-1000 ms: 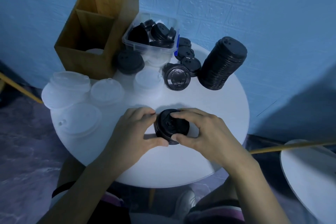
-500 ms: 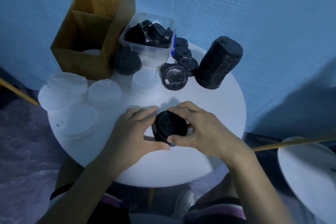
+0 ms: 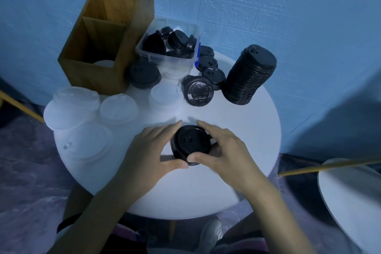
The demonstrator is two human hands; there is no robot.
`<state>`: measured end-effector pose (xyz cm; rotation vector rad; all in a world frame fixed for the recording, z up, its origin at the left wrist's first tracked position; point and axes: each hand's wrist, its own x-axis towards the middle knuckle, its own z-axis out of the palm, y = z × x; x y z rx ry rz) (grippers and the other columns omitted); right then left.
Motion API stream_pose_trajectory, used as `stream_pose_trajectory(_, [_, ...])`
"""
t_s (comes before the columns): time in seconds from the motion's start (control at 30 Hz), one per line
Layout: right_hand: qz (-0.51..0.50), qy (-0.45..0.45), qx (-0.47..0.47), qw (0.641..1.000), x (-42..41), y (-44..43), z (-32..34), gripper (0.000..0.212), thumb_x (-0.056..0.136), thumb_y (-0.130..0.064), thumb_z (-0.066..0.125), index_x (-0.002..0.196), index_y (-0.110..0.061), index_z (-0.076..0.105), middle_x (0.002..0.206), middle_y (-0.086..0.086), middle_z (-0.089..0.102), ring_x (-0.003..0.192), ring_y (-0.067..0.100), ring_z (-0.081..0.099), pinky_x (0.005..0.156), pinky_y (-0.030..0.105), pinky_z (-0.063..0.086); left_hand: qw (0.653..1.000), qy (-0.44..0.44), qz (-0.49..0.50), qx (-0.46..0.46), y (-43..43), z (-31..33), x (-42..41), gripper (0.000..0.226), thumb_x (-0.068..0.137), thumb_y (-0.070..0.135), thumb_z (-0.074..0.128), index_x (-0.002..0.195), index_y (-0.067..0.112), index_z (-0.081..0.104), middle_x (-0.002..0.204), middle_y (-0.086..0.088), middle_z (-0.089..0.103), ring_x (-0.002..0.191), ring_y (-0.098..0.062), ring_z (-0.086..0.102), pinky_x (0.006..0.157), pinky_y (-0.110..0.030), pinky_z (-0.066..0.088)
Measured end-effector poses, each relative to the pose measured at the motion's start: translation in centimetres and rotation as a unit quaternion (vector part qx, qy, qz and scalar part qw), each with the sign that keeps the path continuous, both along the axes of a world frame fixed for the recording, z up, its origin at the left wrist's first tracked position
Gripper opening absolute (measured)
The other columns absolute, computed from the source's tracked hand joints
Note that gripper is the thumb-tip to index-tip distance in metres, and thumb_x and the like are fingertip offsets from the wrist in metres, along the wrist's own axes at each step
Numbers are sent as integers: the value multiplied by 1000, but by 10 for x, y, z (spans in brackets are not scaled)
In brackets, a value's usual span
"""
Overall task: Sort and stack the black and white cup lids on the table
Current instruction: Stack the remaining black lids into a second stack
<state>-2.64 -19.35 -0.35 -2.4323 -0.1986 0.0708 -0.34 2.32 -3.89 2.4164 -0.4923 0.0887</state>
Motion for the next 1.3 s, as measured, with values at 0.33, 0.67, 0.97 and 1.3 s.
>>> stream_pose_trajectory(0.33, [-40, 29, 148, 988, 0, -1, -17, 61, 66, -61, 77, 123, -58, 57, 116, -13, 68, 113, 7, 62, 101, 38, 50, 997, 1, -21, -70, 5, -2, 6, 58, 92, 53, 45, 147, 37, 52, 109, 11, 69, 104, -2, 52, 88, -6, 35])
stream_pose_trajectory(0.67, [2, 66, 138, 988, 7, -15, -21, 80, 69, -65, 72, 143, -56, 45, 122, -7, 60, 117, 6, 59, 108, 35, 46, 998, -1, -8, -63, 2, -1, 7, 46, 97, 42, 39, 143, 48, 46, 101, 16, 67, 101, -6, 53, 87, -19, 42])
stream_pose_trajectory(0.97, [19, 64, 68, 995, 9, -17, -13, 77, 85, -45, 78, 152, -44, 39, 130, -12, 52, 131, -1, 35, 109, 13, 30, 999, 12, -25, -35, 5, -1, 6, 61, 91, 55, 42, 144, 28, 58, 119, 14, 69, 112, -10, 56, 95, -34, 47])
stream_pose_trajectory(1.3, [-18, 43, 260, 965, 44, -29, -3, 26, 92, -28, 75, 117, -24, 76, 94, -14, 71, 77, 1, 58, 80, 22, 46, 999, 21, -5, -35, 1, 5, -1, 67, 79, 63, 61, 142, 40, 51, 119, 22, 62, 116, -2, 49, 95, -27, 41])
